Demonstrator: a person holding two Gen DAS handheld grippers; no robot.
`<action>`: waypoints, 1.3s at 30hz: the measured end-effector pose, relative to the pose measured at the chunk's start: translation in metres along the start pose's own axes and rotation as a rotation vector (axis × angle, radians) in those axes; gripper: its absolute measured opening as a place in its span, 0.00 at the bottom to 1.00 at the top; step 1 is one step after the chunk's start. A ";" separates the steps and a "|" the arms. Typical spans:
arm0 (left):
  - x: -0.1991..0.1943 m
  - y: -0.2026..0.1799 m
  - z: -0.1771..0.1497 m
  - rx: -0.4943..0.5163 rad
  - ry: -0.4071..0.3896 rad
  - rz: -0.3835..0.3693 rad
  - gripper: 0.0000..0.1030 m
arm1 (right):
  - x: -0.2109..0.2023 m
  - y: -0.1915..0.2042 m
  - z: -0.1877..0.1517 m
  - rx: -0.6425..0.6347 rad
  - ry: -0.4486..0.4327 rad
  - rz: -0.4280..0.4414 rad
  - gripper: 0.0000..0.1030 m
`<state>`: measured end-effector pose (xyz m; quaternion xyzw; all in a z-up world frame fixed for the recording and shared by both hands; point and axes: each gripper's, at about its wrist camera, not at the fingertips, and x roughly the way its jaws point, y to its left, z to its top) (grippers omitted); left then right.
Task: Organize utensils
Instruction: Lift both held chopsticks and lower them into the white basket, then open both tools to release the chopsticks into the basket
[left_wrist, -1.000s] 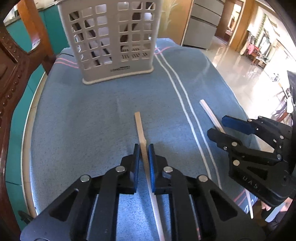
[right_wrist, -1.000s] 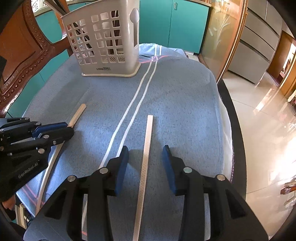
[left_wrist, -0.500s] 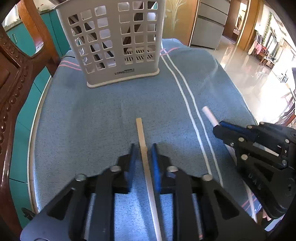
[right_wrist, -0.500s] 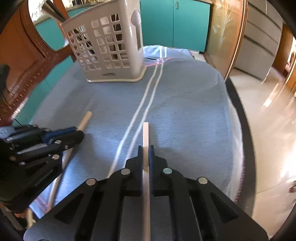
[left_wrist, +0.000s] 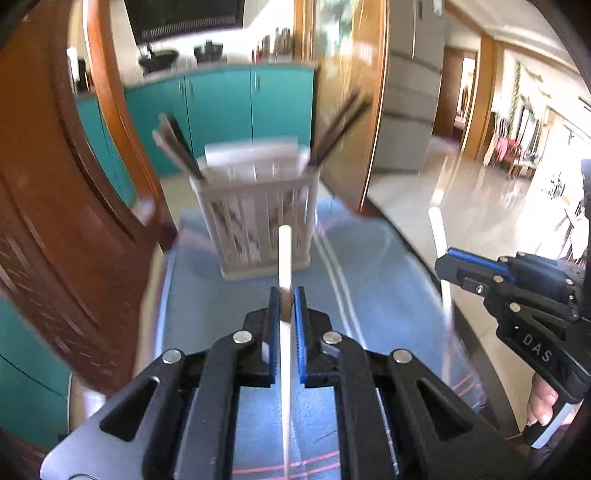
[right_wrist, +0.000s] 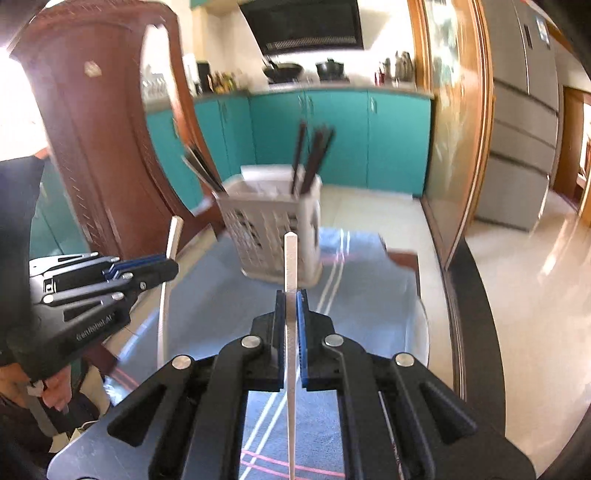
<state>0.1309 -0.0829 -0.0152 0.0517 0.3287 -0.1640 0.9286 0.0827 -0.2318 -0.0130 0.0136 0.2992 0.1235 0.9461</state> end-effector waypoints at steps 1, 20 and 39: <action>-0.007 0.003 0.004 0.003 -0.022 0.001 0.08 | -0.007 0.000 0.004 -0.006 -0.015 0.007 0.06; -0.088 0.032 0.107 0.018 -0.222 0.010 0.08 | -0.015 0.027 0.122 -0.129 -0.128 0.062 0.06; -0.034 0.052 0.172 -0.139 -0.393 0.132 0.08 | 0.034 0.011 0.170 -0.035 -0.329 -0.037 0.06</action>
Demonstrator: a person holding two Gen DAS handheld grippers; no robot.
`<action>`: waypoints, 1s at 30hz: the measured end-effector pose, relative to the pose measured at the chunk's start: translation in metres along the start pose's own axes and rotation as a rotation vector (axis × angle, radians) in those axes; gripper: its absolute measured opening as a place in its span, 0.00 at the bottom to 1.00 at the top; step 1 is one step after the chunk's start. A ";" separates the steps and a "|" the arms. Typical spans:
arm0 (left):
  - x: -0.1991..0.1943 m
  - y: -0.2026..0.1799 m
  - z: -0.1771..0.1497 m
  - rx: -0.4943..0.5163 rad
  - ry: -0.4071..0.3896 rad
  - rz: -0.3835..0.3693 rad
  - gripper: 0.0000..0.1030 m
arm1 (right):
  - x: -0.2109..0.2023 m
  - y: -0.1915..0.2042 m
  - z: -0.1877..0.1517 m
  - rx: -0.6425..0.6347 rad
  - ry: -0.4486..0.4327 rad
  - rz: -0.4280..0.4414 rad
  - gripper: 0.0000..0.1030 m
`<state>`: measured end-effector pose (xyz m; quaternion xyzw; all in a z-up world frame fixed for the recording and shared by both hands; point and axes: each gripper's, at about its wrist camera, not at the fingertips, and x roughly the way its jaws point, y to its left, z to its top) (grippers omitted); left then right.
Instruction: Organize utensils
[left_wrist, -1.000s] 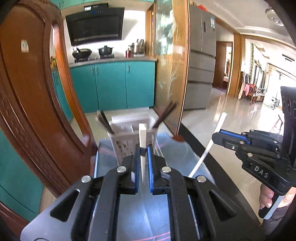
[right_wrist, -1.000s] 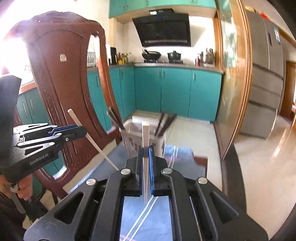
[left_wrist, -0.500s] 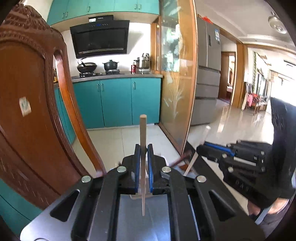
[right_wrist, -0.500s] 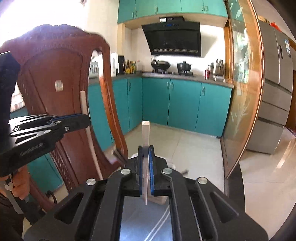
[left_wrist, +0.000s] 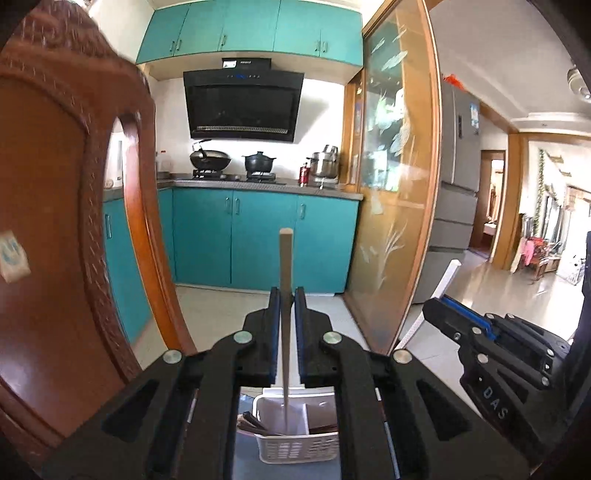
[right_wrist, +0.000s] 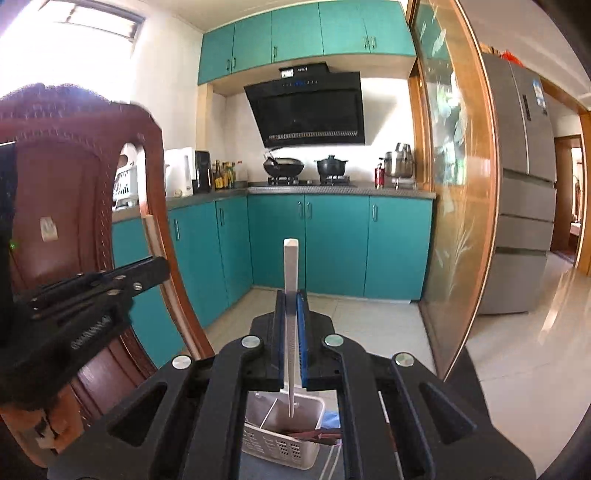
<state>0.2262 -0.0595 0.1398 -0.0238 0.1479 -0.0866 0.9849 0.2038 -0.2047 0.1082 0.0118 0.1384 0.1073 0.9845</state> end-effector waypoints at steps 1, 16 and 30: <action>0.009 -0.001 -0.008 0.011 0.012 0.011 0.08 | 0.008 -0.001 -0.009 0.003 0.015 0.004 0.06; 0.041 -0.013 -0.058 0.082 0.087 0.018 0.09 | 0.010 0.004 -0.044 0.014 0.060 0.052 0.09; -0.056 -0.004 -0.101 0.067 0.063 -0.021 0.72 | -0.150 0.020 -0.077 -0.061 -0.177 0.024 0.97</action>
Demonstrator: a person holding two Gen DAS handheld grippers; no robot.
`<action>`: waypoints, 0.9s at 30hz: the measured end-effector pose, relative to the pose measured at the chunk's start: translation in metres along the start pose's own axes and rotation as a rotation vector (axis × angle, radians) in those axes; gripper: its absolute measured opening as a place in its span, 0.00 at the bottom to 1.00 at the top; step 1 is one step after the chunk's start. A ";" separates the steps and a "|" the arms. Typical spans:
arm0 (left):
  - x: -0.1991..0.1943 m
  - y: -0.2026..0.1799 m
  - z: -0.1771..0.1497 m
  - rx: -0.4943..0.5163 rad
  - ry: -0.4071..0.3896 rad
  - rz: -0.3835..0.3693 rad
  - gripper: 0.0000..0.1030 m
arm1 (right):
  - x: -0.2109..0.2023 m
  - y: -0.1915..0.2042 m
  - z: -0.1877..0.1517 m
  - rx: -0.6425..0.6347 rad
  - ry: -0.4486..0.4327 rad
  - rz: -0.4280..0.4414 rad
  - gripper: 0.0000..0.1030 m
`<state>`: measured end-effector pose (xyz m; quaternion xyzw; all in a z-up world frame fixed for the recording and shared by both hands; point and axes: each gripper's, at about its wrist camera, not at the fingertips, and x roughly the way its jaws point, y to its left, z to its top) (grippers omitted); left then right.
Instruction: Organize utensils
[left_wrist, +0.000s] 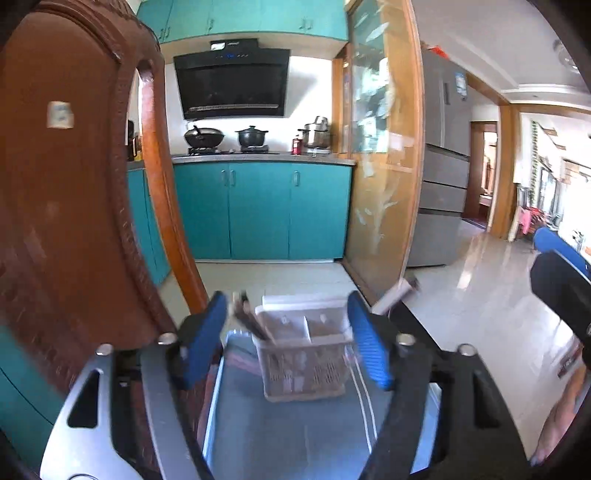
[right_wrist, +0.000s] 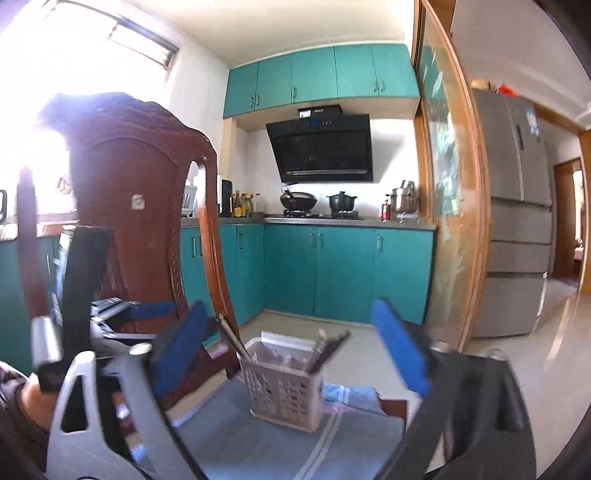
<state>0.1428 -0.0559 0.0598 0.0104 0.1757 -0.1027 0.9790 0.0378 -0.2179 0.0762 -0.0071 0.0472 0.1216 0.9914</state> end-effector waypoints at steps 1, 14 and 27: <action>-0.014 -0.003 -0.011 0.016 -0.001 0.005 0.75 | -0.014 0.001 -0.010 -0.007 -0.008 -0.026 0.97; -0.128 0.000 -0.096 0.024 -0.019 0.033 0.96 | -0.075 0.011 -0.067 0.008 0.070 -0.189 0.97; -0.150 -0.001 -0.094 0.040 -0.070 0.029 0.96 | -0.081 0.036 -0.068 -0.046 0.068 -0.117 0.97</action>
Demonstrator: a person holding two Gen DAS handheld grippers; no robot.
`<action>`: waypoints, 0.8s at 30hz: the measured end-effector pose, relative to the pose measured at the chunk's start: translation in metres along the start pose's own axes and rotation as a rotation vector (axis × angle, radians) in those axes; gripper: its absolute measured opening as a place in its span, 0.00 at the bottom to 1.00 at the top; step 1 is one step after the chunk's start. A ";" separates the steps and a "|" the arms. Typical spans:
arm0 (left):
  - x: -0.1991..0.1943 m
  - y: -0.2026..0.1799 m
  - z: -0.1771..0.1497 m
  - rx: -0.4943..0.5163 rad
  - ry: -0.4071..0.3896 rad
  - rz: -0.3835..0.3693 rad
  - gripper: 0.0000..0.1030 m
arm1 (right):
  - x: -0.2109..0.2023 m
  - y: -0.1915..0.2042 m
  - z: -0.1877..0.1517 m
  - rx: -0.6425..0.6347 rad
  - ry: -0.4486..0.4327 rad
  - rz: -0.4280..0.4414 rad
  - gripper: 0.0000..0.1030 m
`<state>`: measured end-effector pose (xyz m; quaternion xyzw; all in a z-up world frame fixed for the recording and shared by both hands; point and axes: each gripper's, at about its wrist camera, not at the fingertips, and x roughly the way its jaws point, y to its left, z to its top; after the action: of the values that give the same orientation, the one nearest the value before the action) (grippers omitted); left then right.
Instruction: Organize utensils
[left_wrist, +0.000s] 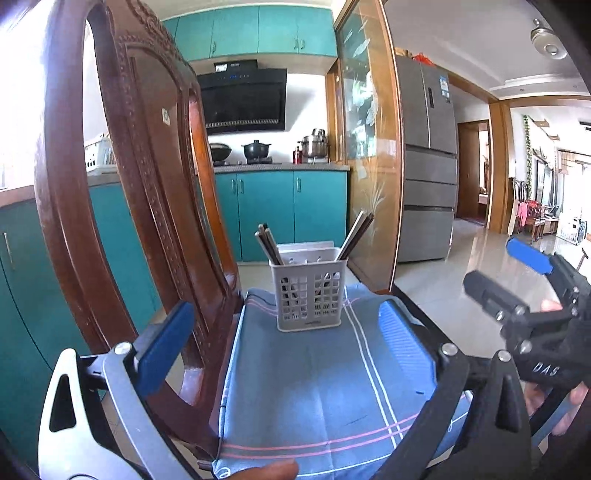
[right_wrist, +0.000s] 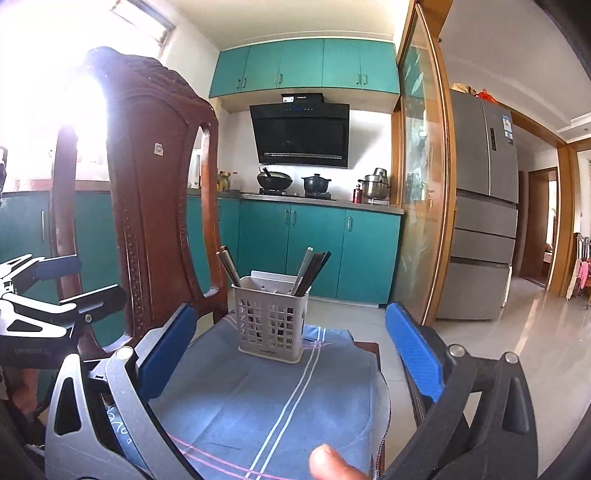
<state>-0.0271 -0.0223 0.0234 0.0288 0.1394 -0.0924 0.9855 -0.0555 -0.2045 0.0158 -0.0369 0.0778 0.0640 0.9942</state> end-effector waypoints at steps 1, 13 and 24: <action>0.002 -0.001 0.000 0.005 -0.001 0.000 0.96 | -0.001 0.001 0.000 -0.002 -0.001 0.000 0.97; 0.005 -0.006 -0.002 0.027 0.015 -0.031 0.97 | -0.004 -0.001 -0.002 -0.002 -0.003 -0.002 0.97; 0.002 -0.004 -0.002 0.012 0.009 -0.025 0.97 | -0.005 0.001 -0.004 -0.005 -0.006 -0.009 0.97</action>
<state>-0.0269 -0.0265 0.0209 0.0335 0.1436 -0.1056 0.9834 -0.0613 -0.2049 0.0126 -0.0397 0.0746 0.0599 0.9946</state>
